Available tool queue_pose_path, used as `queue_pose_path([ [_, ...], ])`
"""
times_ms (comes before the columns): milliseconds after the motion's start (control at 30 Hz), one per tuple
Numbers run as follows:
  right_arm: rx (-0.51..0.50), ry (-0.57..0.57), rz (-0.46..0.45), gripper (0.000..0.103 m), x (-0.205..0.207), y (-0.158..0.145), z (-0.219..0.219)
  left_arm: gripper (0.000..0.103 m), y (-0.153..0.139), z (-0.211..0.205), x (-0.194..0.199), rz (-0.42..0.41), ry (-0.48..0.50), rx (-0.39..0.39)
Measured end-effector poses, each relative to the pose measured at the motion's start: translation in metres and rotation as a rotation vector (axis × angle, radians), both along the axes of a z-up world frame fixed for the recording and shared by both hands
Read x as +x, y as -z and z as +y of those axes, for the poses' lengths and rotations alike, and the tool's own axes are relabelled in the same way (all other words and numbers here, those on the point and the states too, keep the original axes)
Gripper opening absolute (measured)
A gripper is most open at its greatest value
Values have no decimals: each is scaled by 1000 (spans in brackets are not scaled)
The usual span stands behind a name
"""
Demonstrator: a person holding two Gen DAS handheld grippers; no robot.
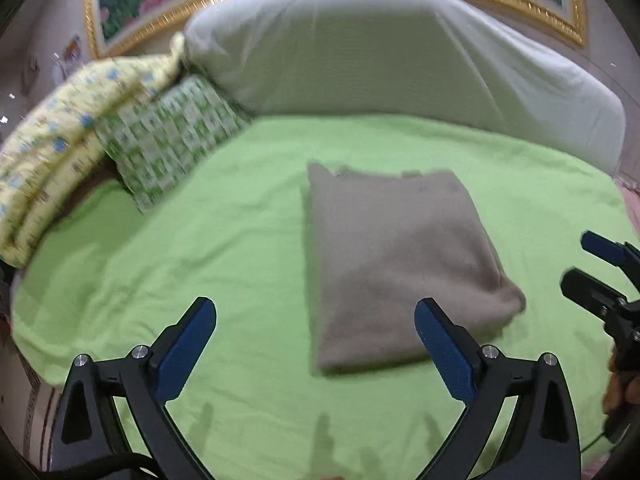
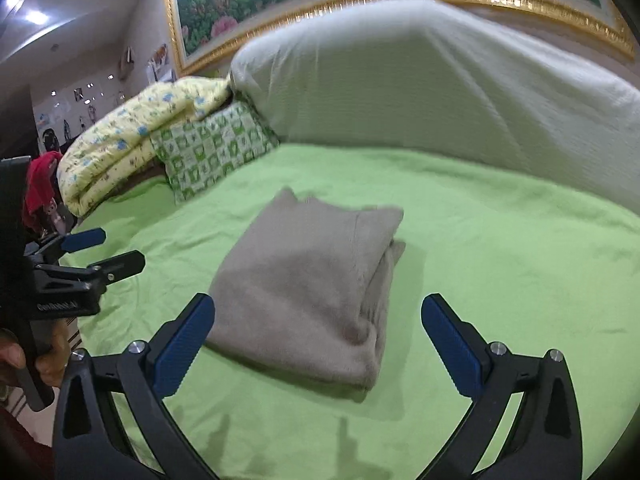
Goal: Fold small clothes
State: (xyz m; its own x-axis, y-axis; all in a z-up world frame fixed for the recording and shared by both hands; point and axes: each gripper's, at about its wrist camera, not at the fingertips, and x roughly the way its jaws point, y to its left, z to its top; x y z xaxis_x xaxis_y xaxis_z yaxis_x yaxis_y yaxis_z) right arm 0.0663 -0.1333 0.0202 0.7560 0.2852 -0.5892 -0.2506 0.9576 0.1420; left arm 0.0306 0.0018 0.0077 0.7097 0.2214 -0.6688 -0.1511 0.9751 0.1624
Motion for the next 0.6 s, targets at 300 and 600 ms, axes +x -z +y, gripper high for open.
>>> queue_pose_path([
  [300, 4, 34, 71, 103, 10, 34, 6, 100, 33, -2, 8, 90, 20, -20],
  [600, -21, 19, 116, 103, 16, 48, 13, 100, 54, 13, 23, 148, -5, -74],
])
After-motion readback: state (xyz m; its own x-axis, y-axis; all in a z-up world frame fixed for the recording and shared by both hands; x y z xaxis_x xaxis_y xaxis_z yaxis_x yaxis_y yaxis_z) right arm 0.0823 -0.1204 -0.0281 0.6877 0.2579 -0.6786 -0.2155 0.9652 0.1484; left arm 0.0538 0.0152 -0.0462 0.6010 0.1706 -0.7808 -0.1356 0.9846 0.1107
